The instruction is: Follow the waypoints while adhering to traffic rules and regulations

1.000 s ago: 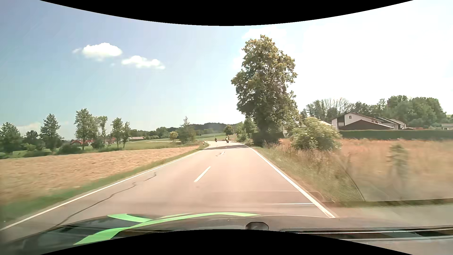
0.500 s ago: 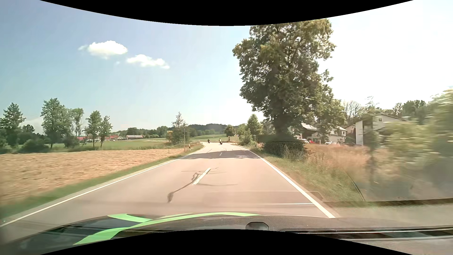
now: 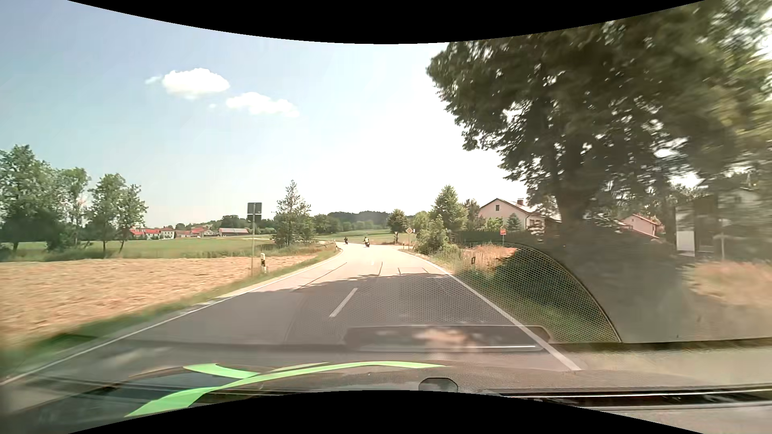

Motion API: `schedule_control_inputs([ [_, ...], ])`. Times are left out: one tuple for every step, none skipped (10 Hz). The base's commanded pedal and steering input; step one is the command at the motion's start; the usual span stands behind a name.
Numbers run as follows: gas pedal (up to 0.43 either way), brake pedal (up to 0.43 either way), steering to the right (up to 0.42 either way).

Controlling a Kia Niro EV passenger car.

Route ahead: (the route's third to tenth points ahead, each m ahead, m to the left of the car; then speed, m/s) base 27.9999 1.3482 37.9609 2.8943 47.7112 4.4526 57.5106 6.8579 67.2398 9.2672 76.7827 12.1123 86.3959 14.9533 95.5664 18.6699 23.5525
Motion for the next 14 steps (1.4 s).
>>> schedule_control_inputs([
  [0.169,0.000,-0.019],
  [0.169,0.000,-0.021],
  [0.177,0.000,-0.021],
  [0.197,0.000,-0.021],
  [0.197,0.000,-0.025],
  [0.209,0.000,-0.027],
  [0.209,0.000,-0.027],
  [0.228,0.000,-0.027],
  [0.240,0.000,-0.027],
  [0.248,0.000,-0.028],
  [0.268,0.000,-0.028],
  [0.280,0.000,-0.028],
  [0.287,0.000,-0.028],
  [0.299,0.000,-0.028],
])
